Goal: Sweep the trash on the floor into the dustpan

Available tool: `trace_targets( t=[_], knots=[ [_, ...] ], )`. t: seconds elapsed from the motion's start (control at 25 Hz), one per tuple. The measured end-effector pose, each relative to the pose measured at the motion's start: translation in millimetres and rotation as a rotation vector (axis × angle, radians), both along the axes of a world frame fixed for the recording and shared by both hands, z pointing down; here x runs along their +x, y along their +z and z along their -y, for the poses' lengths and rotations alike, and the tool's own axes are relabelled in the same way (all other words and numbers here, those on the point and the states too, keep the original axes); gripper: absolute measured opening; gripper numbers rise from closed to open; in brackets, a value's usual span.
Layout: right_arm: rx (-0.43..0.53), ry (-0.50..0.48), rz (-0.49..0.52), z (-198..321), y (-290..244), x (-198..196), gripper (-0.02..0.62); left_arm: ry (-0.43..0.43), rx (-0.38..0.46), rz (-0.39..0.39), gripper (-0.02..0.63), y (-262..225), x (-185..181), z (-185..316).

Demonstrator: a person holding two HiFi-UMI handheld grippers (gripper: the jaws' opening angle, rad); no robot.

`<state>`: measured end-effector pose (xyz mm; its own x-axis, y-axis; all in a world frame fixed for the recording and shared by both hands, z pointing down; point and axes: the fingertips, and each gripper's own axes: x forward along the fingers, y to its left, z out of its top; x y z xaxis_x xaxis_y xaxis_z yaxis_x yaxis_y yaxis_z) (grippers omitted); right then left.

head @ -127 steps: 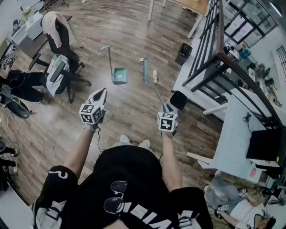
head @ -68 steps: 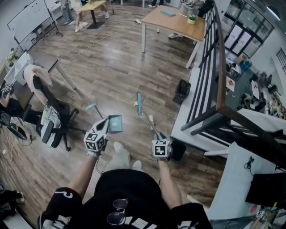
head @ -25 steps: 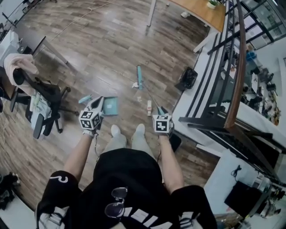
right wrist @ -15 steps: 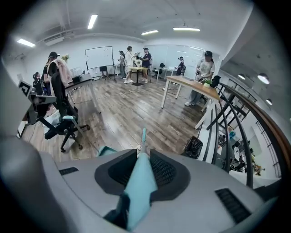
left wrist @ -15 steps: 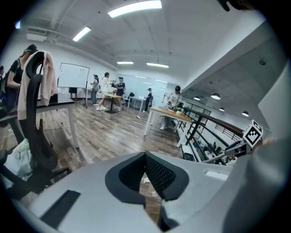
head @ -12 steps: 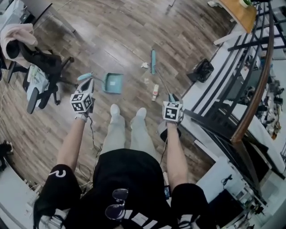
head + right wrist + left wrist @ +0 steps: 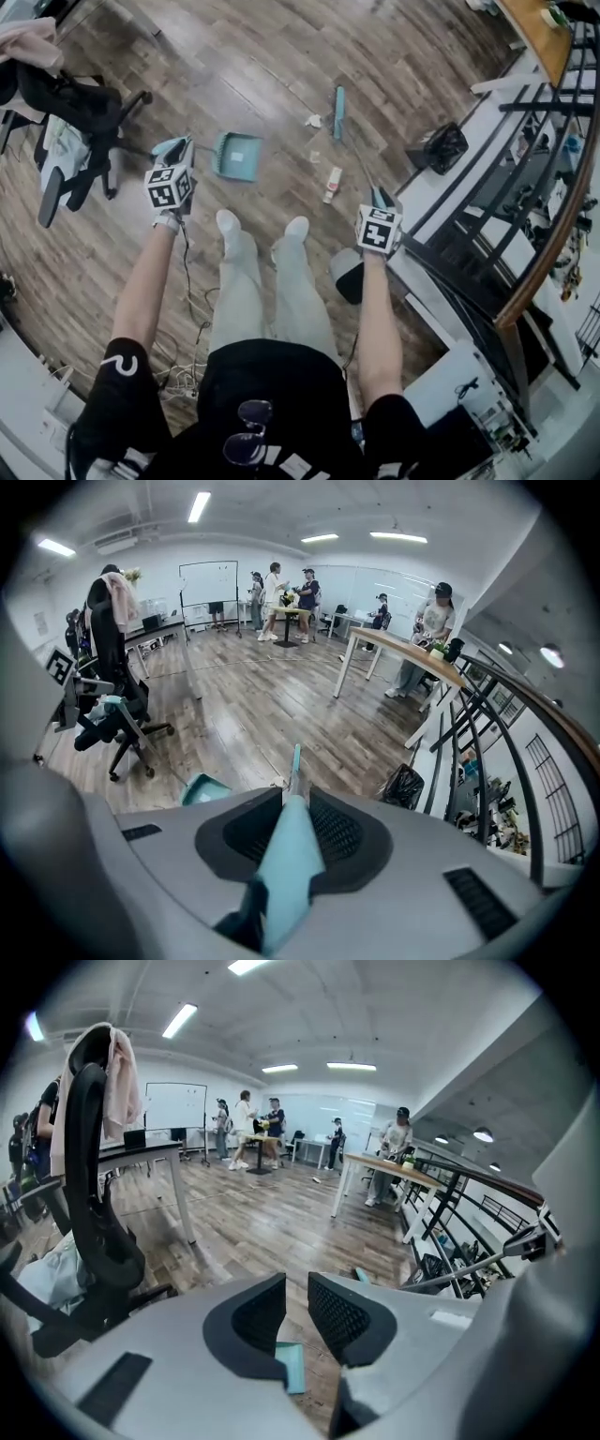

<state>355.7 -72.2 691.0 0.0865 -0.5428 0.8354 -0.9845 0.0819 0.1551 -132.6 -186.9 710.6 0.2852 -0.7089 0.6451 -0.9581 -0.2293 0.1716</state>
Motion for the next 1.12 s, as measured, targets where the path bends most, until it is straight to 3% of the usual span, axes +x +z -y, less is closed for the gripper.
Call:
trace_targets(
  t=[0.32, 0.64, 0.92, 1.12],
  knots=[
    [0.019, 0.006, -0.003, 12, 18, -14, 0.086, -0.050, -0.052, 0.058, 0.053, 44, -19, 12],
    [-0.014, -0.001, -0.045, 21, 43, -12, 0.086, -0.102, -0.056, -0.028, 0.022, 46, -22, 13],
    [-0.084, -0.054, -0.125, 51, 89, -4, 0.086, -0.102, -0.054, -0.037, 0.015, 47, -20, 14],
    [-0.162, -0.176, -0.211, 76, 120, -25, 0.086, -0.089, -0.043, -0.020, 0.012, 46, -18, 13]
  ],
)
